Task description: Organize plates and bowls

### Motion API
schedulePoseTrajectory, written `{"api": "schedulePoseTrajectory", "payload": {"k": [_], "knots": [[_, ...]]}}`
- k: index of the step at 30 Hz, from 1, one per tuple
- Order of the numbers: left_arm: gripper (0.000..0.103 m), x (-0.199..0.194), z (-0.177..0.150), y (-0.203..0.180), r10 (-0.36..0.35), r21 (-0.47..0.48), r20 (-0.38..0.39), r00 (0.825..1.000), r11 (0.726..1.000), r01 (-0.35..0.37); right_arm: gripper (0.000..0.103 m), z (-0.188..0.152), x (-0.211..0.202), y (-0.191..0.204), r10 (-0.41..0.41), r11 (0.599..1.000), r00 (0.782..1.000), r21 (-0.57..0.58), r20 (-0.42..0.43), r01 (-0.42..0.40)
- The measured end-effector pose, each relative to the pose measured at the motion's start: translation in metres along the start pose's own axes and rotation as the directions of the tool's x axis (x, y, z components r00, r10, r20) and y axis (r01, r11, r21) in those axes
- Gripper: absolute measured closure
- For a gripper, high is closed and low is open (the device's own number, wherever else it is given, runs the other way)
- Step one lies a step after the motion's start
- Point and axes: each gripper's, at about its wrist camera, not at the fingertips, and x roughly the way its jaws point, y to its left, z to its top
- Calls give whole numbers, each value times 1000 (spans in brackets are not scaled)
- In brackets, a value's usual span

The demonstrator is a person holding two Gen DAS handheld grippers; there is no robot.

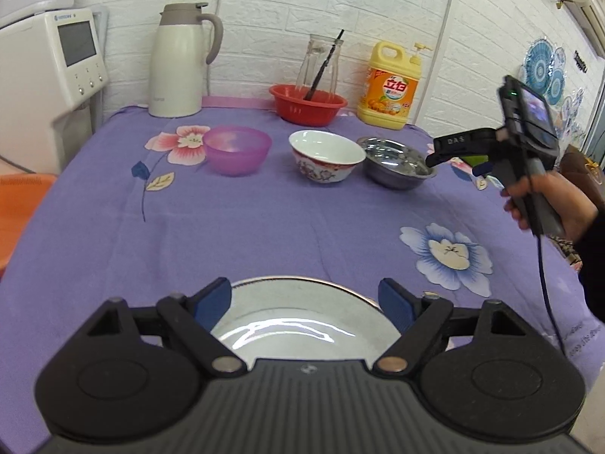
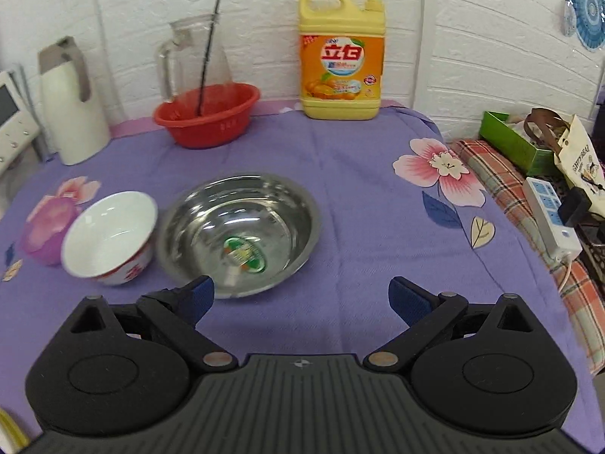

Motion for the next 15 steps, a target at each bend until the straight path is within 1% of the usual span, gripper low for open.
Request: {"api": "schedulePoseTrajectory", "payload": {"k": [2, 4, 7, 8, 10, 15], "knots": [[20, 4, 4, 7, 15, -1, -7, 1000, 1000, -15, 0, 13, 33, -1, -20, 1000, 998, -2, -58, 20], [20, 8, 8, 13, 28, -5, -11, 1000, 1000, -28, 0, 20, 61, -4, -41, 999, 992, 8, -122, 42], [20, 14, 12, 19, 41, -10, -12, 999, 999, -41, 0, 21, 87, -3, -83, 996, 979, -23, -185, 81], [20, 16, 13, 21, 40, -14, -14, 999, 999, -40, 0, 21, 91, -3, -86, 996, 977, -35, -197, 80], [20, 20, 15, 21, 29, -22, -19, 999, 999, -29, 0, 21, 91, -4, -80, 997, 978, -38, -194, 74], [20, 17, 17, 10, -7, -17, -6, 1000, 1000, 7, 0, 10, 77, -8, -37, 999, 969, -25, -245, 32]]}}
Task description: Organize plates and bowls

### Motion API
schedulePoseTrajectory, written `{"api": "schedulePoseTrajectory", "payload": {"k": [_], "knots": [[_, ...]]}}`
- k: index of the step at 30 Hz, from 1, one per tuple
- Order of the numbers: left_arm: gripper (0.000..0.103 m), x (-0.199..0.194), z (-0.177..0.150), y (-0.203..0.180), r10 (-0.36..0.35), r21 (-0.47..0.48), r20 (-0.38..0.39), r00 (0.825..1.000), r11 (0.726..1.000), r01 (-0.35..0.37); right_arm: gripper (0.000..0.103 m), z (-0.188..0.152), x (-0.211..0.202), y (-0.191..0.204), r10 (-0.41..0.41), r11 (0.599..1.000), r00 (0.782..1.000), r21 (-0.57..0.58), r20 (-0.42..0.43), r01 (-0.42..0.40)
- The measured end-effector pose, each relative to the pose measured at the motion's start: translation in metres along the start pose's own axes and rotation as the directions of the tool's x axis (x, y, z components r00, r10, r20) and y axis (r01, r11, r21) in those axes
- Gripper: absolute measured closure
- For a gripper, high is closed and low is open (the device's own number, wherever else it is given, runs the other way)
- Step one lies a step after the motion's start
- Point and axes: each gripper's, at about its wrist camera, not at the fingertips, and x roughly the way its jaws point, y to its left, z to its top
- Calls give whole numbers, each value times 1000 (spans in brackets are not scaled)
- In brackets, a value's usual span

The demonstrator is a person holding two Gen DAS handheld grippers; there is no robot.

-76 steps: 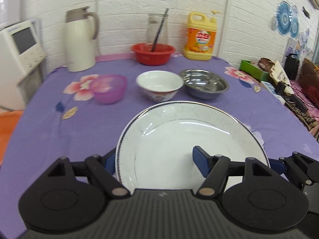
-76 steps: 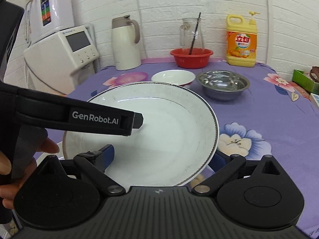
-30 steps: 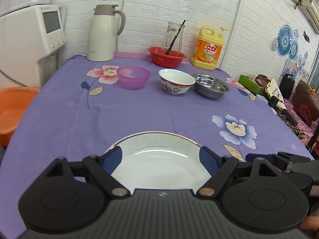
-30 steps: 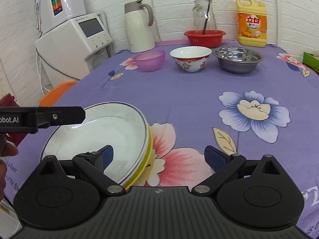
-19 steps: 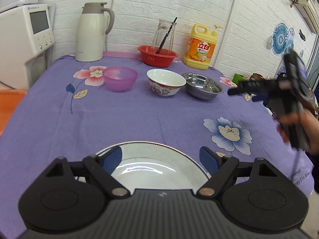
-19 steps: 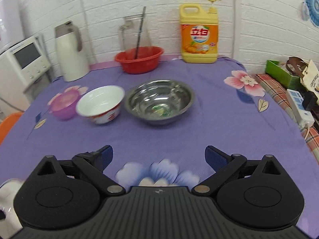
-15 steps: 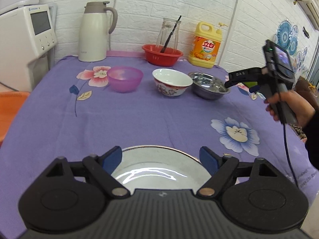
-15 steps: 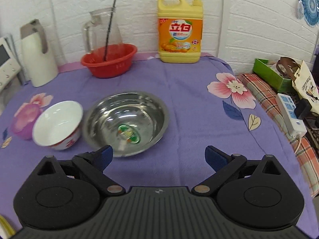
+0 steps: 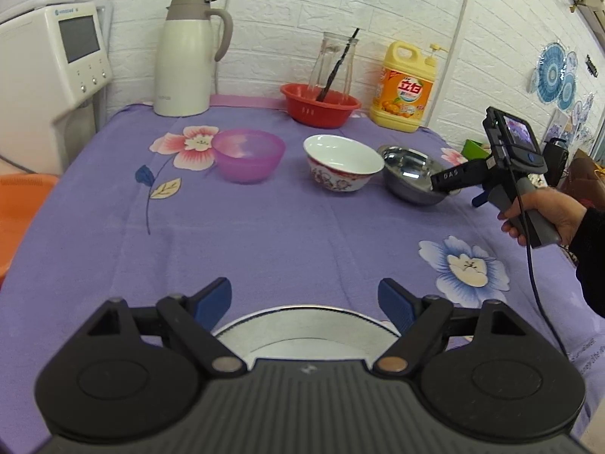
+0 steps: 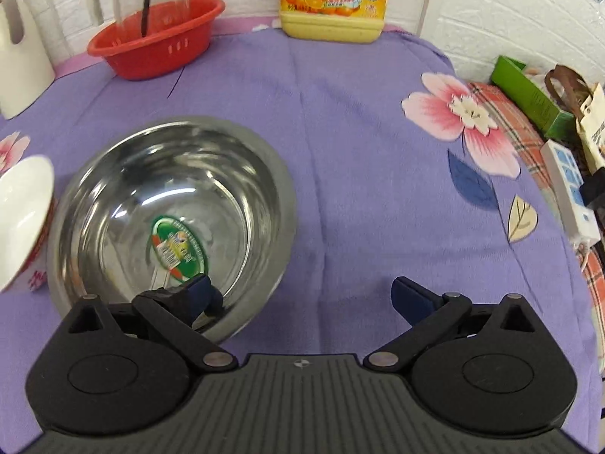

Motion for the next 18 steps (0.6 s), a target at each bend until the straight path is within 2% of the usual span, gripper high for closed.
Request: {"api": "schedulePoseTrajectory", "payload": {"k": [6, 9, 12, 15, 18], "knots": [[20, -12, -2, -20, -57, 11, 10, 998, 998, 57, 0, -47, -34, -6, 78, 995, 996, -58, -48, -80], [20, -12, -4, -30, -83, -1, -2, 997, 997, 83, 0, -75, -56, -3, 121, 986, 992, -109, -44, -126], [20, -3, 2, -39, -96, -18, -34, 995, 995, 96, 0, -92, -87, -10, 153, 984, 987, -97, 51, -148], [20, 14, 22, -49, -125, -38, -49, 991, 992, 123, 0, -96, -118, -16, 155, 986, 972, -90, 178, -140], [20, 47, 44, -59, -175, -83, -75, 982, 982, 169, 0, -97, -118, -15, 148, 988, 966, -85, 214, -133]]}}
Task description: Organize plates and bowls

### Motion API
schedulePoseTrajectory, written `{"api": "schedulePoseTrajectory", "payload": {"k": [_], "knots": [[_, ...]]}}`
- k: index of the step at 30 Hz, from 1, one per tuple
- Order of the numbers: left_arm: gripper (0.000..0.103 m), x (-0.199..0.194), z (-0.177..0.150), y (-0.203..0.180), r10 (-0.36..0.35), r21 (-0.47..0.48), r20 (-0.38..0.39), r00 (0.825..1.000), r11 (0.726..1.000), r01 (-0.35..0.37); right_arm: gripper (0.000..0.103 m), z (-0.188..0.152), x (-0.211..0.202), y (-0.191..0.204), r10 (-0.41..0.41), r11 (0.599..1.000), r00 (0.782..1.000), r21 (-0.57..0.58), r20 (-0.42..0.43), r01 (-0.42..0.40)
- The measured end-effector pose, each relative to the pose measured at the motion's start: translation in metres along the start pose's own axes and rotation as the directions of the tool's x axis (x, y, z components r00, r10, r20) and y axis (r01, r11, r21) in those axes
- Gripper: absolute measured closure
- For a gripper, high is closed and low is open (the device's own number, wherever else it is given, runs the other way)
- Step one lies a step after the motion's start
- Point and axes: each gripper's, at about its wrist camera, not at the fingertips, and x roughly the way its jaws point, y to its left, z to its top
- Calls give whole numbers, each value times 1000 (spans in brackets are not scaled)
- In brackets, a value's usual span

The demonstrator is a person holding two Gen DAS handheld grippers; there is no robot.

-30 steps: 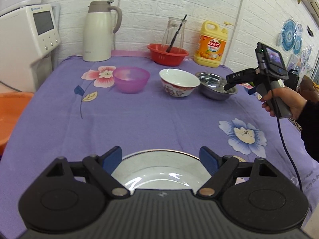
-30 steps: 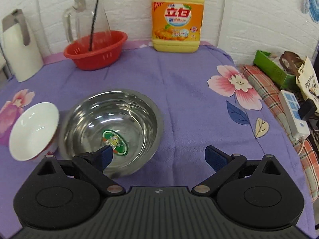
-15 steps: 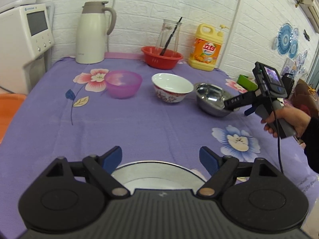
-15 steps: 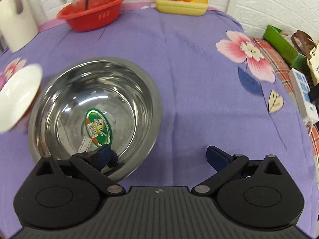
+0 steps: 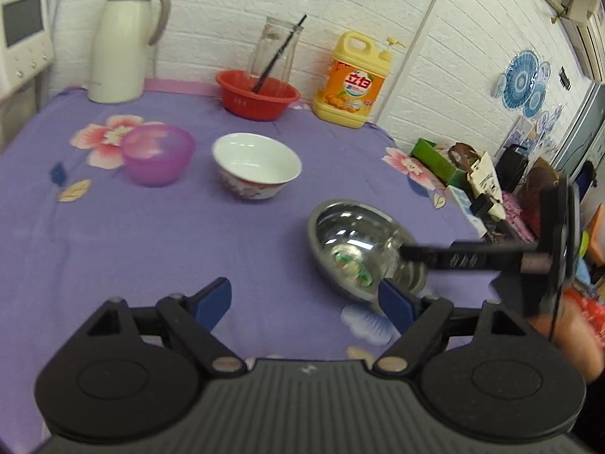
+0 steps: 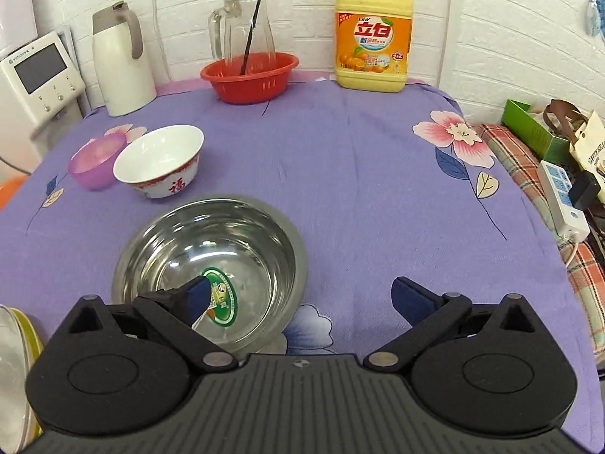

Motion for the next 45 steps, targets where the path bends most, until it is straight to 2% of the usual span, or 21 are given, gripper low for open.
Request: {"api": "schedulePoseTrajectory", "payload": {"k": [2, 5, 7, 10, 12, 18, 24, 27, 36, 45], "knots": [[20, 34, 12, -3, -7, -33, -35, 999, 999, 6, 0, -3, 19, 0, 4, 1000, 1000, 17, -10, -3], [20, 80, 21, -7, 37, -46, -102, 994, 998, -42, 0, -6, 45, -4, 7, 998, 1000, 59, -27, -6], [21, 102, 25, -7, 70, -39, -118, 990, 996, -75, 0, -10, 54, -7, 13, 997, 1000, 73, -23, -11], [21, 128, 29, -7, 86, -31, -140, 986, 995, -91, 0, -13, 61, -2, -25, 999, 1000, 20, 11, 25], [22, 140, 29, -9, 112, -11, -154, 982, 993, -115, 0, -15, 62, -1, -21, 1000, 999, 1, 34, 21], [22, 148, 26, -16, 171, 72, -125, 977, 984, -163, 0, -25, 60, -7, -7, 1000, 995, -12, 99, 8], [22, 153, 21, -24, 216, 123, -96, 972, 971, -204, 0, -24, 55, -9, -9, 1000, 997, 8, 77, 8], [22, 155, 21, -26, 210, 113, -90, 974, 973, -199, 0, -25, 51, -13, 28, 999, 996, 38, 87, -32], [22, 159, 18, -35, 234, 164, -75, 969, 962, -219, 0, -29, 53, -4, 14, 1000, 996, -4, 93, -14], [21, 158, 18, -34, 239, 165, -79, 968, 961, -223, 0, -30, 55, -2, 11, 999, 996, -31, 93, -8]]}}
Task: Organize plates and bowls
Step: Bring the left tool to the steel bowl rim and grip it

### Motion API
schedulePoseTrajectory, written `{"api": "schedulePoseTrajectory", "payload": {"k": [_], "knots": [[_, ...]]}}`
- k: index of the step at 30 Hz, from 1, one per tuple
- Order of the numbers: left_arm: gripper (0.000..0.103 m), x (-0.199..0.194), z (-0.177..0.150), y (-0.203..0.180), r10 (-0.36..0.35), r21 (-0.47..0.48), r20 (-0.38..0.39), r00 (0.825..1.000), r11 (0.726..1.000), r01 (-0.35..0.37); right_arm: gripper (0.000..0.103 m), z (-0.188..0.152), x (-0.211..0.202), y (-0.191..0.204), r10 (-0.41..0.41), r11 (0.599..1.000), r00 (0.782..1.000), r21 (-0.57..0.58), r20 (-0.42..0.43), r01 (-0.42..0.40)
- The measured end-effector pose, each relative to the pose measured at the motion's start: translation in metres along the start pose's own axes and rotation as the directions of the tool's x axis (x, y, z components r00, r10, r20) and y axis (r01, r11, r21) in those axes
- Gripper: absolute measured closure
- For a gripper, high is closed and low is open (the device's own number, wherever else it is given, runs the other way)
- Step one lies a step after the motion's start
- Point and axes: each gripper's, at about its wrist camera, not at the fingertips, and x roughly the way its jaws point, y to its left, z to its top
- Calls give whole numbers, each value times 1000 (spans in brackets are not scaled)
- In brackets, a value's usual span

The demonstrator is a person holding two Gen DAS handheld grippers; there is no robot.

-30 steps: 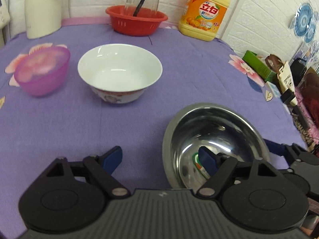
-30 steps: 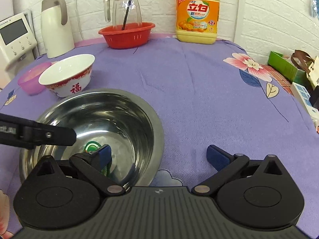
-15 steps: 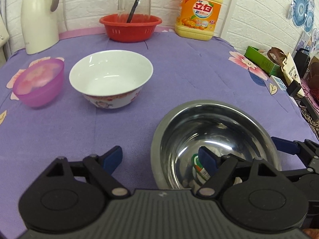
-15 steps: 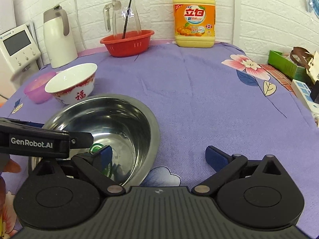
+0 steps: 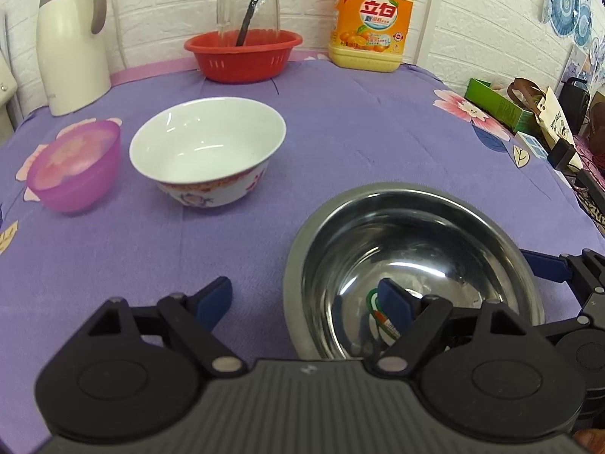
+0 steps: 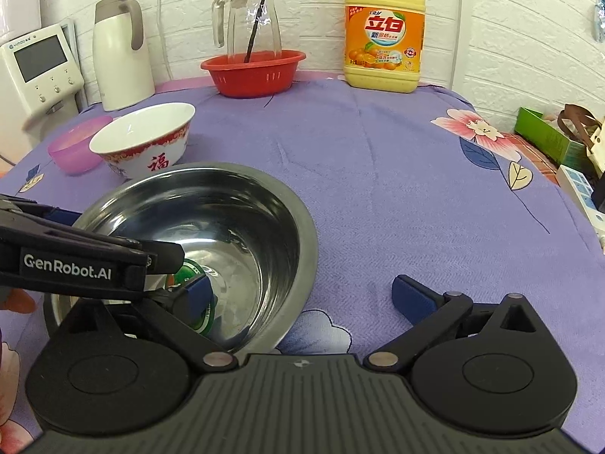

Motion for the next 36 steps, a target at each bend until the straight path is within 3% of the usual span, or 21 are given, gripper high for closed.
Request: {"api": "schedulePoseTrajectory", "payload": {"k": [20, 23, 25, 27, 30, 32, 36], "knots": [[22, 1, -3, -2, 7, 7, 15, 1000, 1000, -8, 0, -3, -4, 6, 16, 1000, 1000, -8, 13, -16], [30, -1, -3, -4, -5, 8, 21, 1000, 1000, 5, 0, -3, -3, 6, 16, 1000, 1000, -9, 15, -15], [50, -2, -3, -7, -41, 13, 21, 999, 999, 41, 0, -3, -3, 7, 10, 1000, 1000, -10, 15, -10], [61, -3, -2, -14, -68, 35, 21, 997, 997, 67, 0, -3, -5, 10, 7, 1000, 1000, -10, 17, -7], [61, -2, 1, -24, -60, 49, 1, 998, 997, 60, 0, -5, -11, 17, 14, 1000, 999, -13, 31, -13], [61, -8, 0, -24, -78, 35, -11, 997, 996, 79, 11, -4, -16, 21, 25, 1000, 999, -13, 20, -25], [62, -27, -12, -21, -111, 24, -10, 994, 994, 111, 15, -8, -27, 22, 60, 998, 998, 32, 3, -60]]}}
